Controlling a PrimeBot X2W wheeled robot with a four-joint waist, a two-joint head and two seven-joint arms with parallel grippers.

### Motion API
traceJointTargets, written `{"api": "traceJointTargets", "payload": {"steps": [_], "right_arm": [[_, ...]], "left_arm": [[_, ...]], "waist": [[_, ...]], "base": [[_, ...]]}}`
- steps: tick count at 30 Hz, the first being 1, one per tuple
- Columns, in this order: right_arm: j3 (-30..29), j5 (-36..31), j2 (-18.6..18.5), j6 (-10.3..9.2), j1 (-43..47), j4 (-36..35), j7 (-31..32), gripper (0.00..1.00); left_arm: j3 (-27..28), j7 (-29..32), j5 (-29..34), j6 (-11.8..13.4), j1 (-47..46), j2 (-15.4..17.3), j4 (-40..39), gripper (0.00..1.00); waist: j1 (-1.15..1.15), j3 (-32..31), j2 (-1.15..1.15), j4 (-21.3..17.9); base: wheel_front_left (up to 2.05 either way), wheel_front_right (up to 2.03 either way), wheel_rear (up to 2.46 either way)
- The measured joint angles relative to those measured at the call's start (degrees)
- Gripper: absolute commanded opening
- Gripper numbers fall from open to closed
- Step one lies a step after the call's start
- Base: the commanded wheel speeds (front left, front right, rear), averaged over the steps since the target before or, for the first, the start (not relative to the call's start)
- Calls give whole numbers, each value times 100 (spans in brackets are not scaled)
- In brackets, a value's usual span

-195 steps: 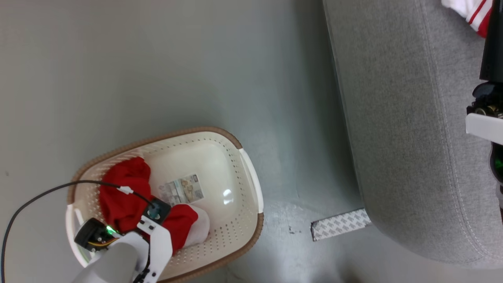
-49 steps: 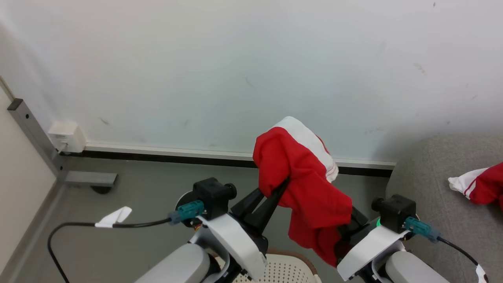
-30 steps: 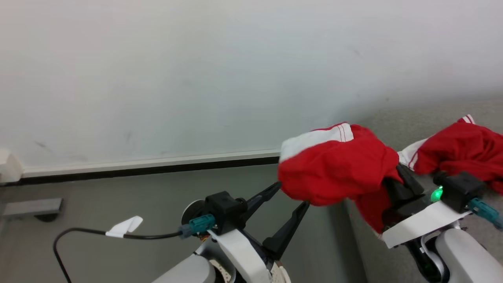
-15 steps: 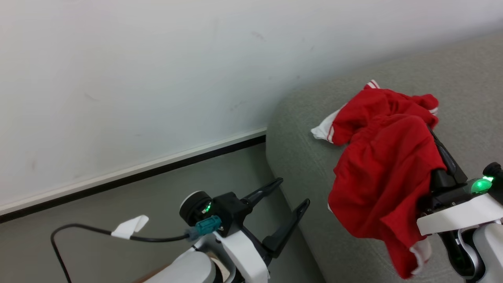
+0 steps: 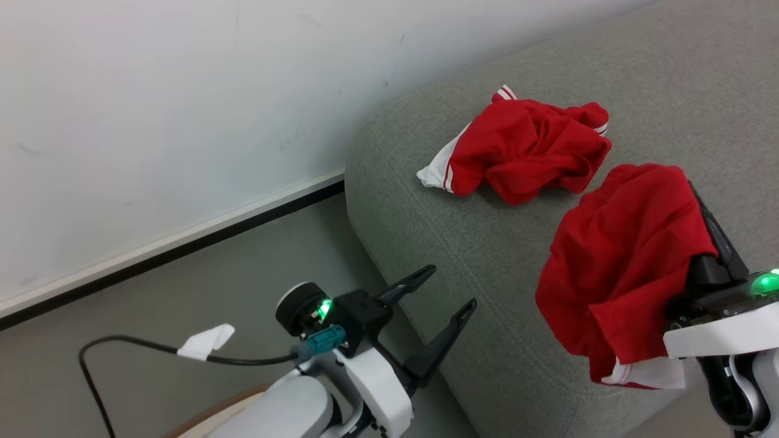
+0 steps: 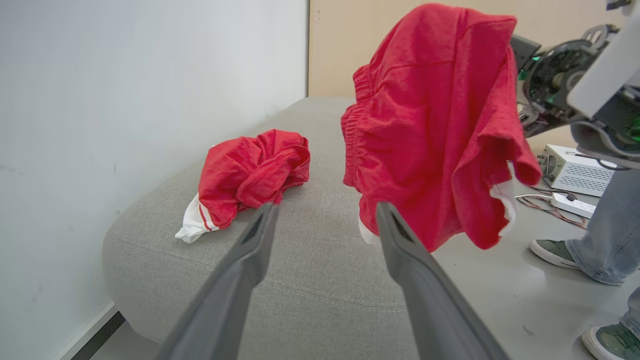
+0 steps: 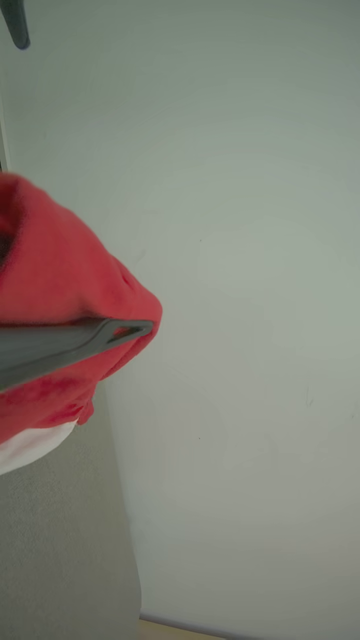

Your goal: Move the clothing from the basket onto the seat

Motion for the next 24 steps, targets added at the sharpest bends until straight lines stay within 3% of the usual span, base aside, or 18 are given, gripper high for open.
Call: {"api": "traceJointTargets", "payload": {"steps": [10,17,19,24], "right_arm": [[-620,497,-162,0,-854,119,2,0],[-1126,936,-932,0,-1596,879,1,0],[-1302,1102,-1357,0,-1886,1445,3,0],[-1149,1267,-1712,0,-2343,2369,129,0]], "left_arm": [[-8,123,88,-59,-422,24,14,100],[47,285,180,-49,-781,87,-120,100],[69,315,224,-38,-924,94,-190,100],[120,353,279,-4,-1049,138,-212,100]], "waist": [[0,657,0,312],[1,1377,0,754],[1,1709,0,978],[1,2212,0,1345]], "base": [[0,0,0],[0,0,0],[0,0,0],[0,0,0]]}}
